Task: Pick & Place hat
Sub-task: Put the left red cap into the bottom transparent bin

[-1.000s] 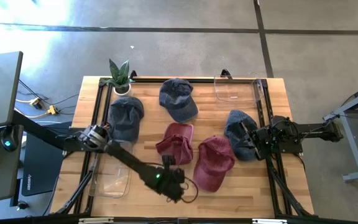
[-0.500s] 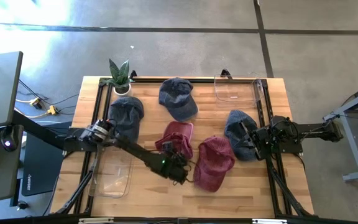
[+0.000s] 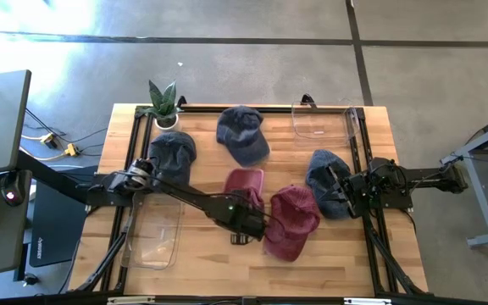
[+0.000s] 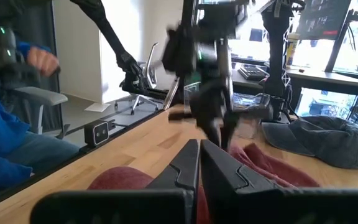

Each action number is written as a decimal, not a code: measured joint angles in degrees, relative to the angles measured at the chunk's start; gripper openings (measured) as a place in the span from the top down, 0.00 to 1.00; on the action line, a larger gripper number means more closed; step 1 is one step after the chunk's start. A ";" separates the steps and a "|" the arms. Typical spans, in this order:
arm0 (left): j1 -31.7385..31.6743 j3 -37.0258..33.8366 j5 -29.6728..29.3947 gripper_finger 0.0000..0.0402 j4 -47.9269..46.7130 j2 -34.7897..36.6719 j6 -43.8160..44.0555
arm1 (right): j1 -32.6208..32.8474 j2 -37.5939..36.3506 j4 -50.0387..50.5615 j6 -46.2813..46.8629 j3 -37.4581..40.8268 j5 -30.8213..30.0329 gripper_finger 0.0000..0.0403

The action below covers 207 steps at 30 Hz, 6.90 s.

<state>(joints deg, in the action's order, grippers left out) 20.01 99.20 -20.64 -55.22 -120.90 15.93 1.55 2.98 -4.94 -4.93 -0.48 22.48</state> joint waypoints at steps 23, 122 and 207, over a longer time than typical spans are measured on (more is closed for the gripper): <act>8.22 34.80 7.55 0.99 -34.89 7.69 -8.03 | -0.01 -0.02 -0.01 0.00 0.01 0.00 0.97; 17.84 -31.50 9.70 0.55 -34.73 56.92 39.67 | -0.01 -0.01 -0.01 0.00 0.01 0.00 0.97; 11.13 -31.21 6.99 0.73 -34.80 40.87 11.70 | 0.00 0.00 -0.01 0.00 0.00 0.00 0.97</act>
<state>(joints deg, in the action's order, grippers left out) 31.14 67.99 -13.65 -90.02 -80.03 27.63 1.54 2.98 -4.95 -4.93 -0.47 22.48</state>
